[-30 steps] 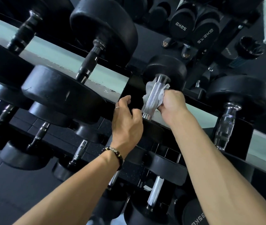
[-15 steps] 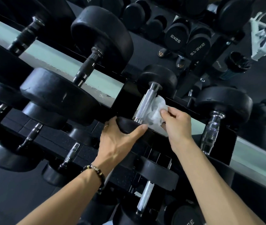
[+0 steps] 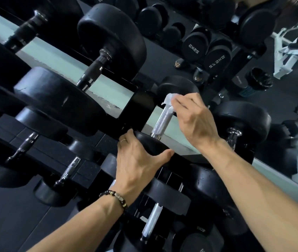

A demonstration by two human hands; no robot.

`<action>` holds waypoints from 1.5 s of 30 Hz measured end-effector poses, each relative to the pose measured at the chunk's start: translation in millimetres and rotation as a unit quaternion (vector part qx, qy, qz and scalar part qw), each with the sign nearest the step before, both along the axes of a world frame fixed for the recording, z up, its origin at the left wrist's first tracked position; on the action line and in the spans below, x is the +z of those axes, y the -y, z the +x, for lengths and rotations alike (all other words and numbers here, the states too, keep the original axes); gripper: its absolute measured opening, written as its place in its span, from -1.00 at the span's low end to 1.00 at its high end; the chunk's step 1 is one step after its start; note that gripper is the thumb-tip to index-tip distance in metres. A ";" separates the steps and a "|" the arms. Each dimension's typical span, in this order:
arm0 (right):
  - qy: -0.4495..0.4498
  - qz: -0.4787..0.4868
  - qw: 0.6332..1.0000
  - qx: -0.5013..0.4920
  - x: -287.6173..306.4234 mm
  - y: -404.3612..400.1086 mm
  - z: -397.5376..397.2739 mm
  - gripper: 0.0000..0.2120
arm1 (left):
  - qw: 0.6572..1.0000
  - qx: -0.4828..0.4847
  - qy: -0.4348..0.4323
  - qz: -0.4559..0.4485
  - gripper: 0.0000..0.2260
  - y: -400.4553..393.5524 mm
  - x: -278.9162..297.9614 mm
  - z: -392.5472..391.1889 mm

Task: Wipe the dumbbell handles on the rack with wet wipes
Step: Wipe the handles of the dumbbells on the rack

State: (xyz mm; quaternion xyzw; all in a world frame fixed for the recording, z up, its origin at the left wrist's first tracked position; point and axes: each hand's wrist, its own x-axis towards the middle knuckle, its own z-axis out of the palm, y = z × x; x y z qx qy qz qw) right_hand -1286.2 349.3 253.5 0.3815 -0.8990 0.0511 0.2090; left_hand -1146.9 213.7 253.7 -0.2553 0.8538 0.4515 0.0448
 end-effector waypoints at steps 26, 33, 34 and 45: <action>0.252 0.100 0.947 0.173 8.6 3.0 -1.9 -0.62 | 1.000 0.005 -0.022 -0.008 0.08 -4.4 -3.3 3.8; 0.221 0.132 0.963 0.077 22.0 9.2 -28.4 -0.59 | 1.000 -0.011 -0.016 0.006 0.10 2.7 -5.8 2.1; 0.214 0.133 0.963 0.091 20.5 11.7 -24.1 -0.60 | 1.000 -0.011 -0.014 0.006 0.10 3.3 -6.0 1.9; 0.194 0.116 0.963 0.145 -3.5 7.7 11.3 -0.53 | 1.000 -0.019 0.005 -0.013 0.08 9.8 -5.2 -0.9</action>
